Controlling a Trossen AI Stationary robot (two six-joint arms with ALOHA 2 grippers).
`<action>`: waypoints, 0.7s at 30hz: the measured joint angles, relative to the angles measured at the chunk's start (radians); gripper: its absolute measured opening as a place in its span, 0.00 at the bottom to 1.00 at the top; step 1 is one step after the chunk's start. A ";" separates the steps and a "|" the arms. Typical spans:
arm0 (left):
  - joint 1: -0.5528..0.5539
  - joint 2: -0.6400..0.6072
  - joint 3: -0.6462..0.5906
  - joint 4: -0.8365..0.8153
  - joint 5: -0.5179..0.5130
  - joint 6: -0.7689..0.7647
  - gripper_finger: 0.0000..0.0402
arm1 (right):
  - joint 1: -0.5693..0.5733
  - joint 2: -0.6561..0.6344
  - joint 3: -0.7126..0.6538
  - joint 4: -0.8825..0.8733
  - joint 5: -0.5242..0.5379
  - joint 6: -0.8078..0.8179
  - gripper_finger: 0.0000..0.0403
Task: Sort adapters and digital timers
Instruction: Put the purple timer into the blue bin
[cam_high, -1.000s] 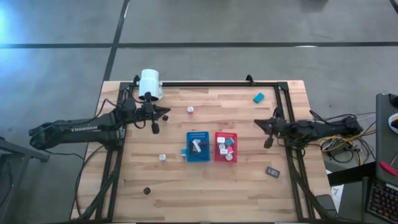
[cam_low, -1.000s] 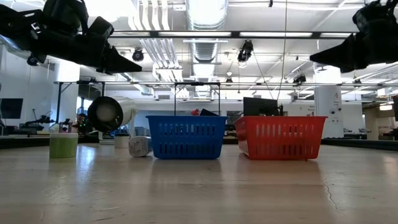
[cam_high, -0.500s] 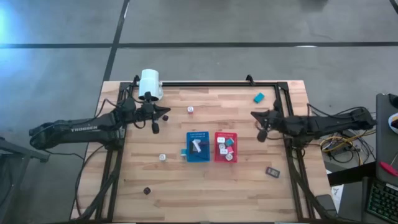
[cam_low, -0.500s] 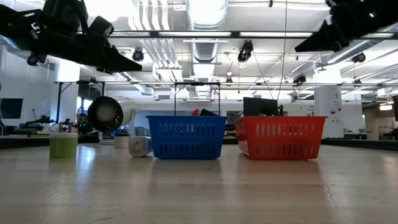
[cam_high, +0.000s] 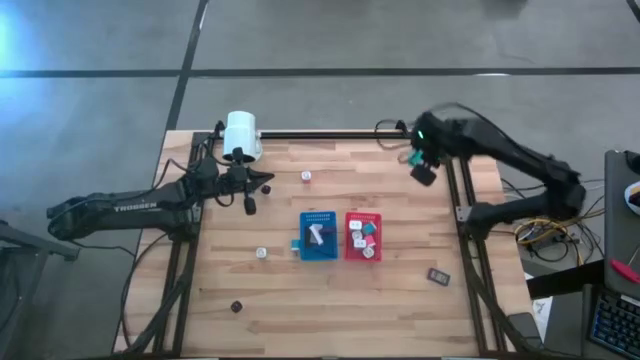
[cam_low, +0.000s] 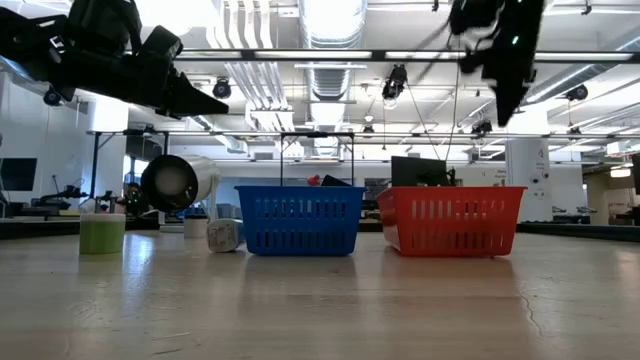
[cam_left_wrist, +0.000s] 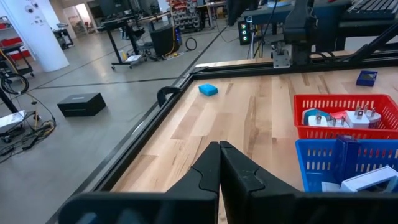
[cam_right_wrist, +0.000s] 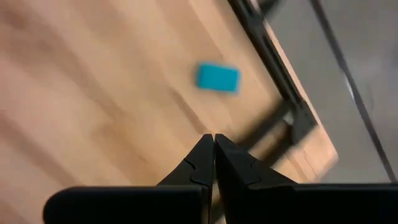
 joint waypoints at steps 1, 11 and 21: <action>0.000 0.000 0.000 0.000 0.000 0.000 0.02 | -0.048 0.039 0.017 -0.011 0.000 -0.026 0.02; 0.000 0.000 0.000 -0.013 -0.001 0.000 0.02 | -0.188 0.193 0.051 -0.050 -0.140 -0.173 0.02; 0.000 0.000 -0.002 -0.039 -0.003 -0.043 0.02 | 0.136 -0.035 -0.021 -0.185 -0.328 0.112 0.02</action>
